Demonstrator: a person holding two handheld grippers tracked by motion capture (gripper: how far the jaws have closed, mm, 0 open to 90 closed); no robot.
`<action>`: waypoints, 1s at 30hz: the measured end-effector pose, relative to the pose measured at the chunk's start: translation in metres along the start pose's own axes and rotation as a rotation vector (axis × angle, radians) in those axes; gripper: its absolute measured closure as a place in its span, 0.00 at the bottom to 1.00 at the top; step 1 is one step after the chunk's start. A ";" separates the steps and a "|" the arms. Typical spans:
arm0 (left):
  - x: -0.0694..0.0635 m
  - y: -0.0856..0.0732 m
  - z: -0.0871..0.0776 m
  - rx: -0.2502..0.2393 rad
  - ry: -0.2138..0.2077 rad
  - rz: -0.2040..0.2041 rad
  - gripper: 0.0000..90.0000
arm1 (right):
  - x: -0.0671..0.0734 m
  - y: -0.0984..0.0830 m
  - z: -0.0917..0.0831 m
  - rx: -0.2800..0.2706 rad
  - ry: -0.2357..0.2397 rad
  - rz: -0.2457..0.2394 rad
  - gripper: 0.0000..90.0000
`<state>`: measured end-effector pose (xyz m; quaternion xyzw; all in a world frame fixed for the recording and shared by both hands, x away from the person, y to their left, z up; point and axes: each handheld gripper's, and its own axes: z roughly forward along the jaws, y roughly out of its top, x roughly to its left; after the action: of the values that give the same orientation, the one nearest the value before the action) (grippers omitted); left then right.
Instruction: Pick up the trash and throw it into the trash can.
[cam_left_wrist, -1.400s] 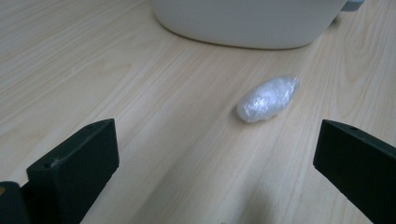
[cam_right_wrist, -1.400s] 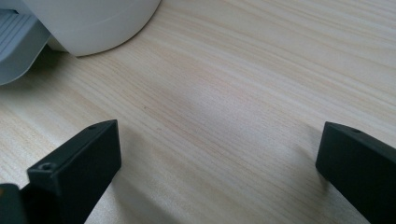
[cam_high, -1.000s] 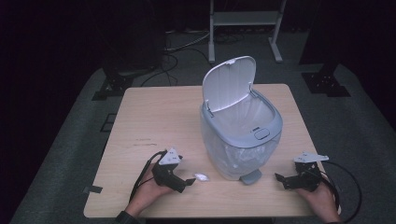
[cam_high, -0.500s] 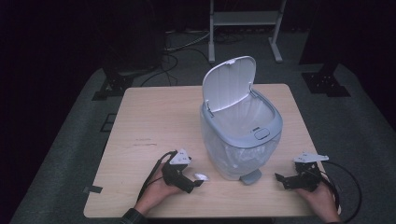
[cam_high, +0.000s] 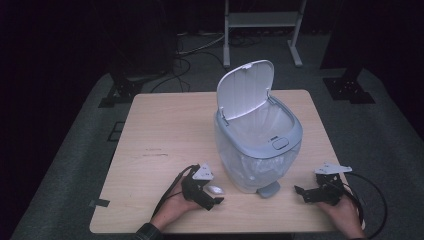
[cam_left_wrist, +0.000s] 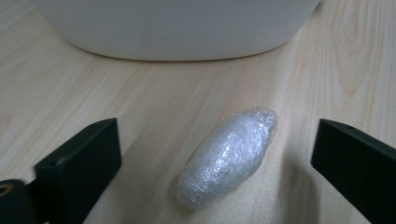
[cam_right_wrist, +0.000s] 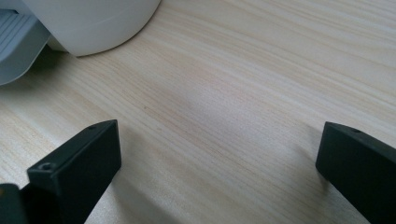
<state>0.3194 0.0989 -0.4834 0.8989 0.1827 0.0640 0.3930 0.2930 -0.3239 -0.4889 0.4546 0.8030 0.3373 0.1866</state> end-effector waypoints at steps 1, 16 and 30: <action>0.000 0.000 0.000 0.001 0.001 0.002 0.03 | 0.000 0.000 0.000 0.000 0.000 0.000 0.00; -0.005 -0.004 -0.005 -0.028 -0.006 0.066 0.29 | 0.000 0.000 0.000 0.000 0.000 0.001 0.00; -0.006 -0.007 -0.009 -0.050 -0.011 0.071 0.60 | 0.000 0.000 0.000 0.000 0.000 0.001 0.00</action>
<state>0.3095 0.1074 -0.4818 0.8951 0.1468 0.0774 0.4138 0.2929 -0.3238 -0.4889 0.4549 0.8028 0.3375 0.1863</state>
